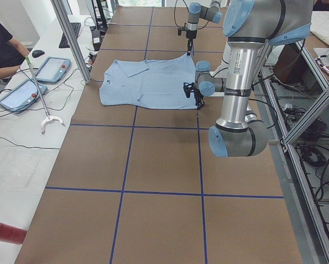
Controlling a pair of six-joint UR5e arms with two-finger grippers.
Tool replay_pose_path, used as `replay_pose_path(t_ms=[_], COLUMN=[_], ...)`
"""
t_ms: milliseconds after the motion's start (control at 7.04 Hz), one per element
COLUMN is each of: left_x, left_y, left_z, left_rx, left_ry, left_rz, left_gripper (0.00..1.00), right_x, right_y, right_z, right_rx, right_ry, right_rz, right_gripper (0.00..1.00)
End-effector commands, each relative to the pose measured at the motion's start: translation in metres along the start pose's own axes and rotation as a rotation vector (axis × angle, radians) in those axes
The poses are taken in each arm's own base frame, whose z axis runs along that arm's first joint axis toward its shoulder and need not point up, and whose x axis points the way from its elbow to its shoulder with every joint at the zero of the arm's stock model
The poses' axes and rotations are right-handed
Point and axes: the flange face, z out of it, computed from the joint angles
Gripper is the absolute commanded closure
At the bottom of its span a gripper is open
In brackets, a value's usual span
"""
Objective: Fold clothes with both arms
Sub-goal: 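Grasp both hem corners with both grippers and lift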
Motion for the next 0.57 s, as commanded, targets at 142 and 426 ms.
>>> replay_pose_path(t_ms=[142, 426], left_x=[0.004, 0.005], left_y=[0.001, 0.004], left_z=[-0.005, -0.021], left_rx=[-0.003, -0.007], left_ry=[0.013, 0.04], left_rz=[0.002, 0.006], left_gripper=[0.98, 1.0], right_x=[0.001, 0.002], right_y=[-0.001, 0.002], right_z=[0.0, -0.003], right_rx=[0.0, -0.035], right_ry=[0.001, -0.004], right_rz=[0.0, 0.001], right_gripper=[1.0, 1.0])
